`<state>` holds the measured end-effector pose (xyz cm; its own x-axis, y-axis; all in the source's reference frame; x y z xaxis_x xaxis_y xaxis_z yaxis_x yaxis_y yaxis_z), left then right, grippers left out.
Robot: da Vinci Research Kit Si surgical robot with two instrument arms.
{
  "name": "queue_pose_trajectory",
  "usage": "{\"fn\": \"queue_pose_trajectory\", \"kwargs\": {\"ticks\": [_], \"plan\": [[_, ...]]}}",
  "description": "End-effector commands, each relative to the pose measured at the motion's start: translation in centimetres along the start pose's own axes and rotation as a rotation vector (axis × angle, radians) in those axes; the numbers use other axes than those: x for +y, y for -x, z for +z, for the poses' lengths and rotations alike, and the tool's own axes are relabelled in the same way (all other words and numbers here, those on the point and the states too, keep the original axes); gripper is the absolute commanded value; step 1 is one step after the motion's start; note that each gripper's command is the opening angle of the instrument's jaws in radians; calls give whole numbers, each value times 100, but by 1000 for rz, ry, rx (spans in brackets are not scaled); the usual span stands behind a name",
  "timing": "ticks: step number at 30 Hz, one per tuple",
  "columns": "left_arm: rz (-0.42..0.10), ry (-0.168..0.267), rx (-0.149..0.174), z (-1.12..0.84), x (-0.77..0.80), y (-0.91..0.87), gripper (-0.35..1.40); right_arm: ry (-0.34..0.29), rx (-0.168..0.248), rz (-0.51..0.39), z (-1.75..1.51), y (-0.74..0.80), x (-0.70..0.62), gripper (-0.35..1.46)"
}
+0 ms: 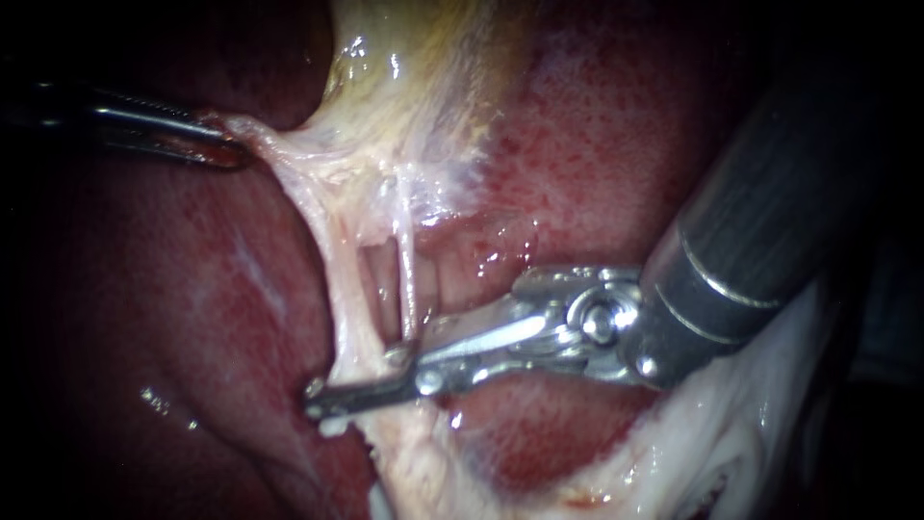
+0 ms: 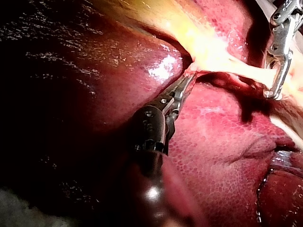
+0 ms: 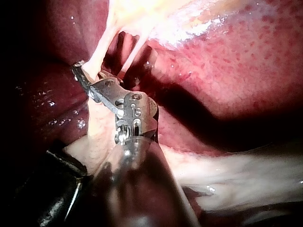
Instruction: Going back second clip left tube
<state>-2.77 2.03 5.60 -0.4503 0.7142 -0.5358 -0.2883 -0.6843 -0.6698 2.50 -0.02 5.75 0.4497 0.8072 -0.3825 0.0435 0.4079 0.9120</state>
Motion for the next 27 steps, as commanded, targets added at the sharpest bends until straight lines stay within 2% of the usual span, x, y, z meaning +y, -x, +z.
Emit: {"fn": "queue_pose_trajectory", "kwargs": {"ticks": [1,4,5,6,12,18,27], "plan": [[0,-1,0,1,0,0,-35,5,5,-27,0,2,1,-19],[-5,-1,0,1,0,1,-35,17,11,-62,2,1,4,30],[-5,-1,0,1,0,1,-35,29,22,-68,3,1,6,40],[-5,-1,0,1,0,1,-35,33,23,-79,4,0,8,43],[-4,-1,0,1,0,2,-35,54,54,-139,7,2,25,50],[-4,2,-1,2,1,3,-35,105,70,-230,-3,15,43,50],[-3,2,-1,1,1,4,-35,181,88,-358,-42,23,35,50]]}}
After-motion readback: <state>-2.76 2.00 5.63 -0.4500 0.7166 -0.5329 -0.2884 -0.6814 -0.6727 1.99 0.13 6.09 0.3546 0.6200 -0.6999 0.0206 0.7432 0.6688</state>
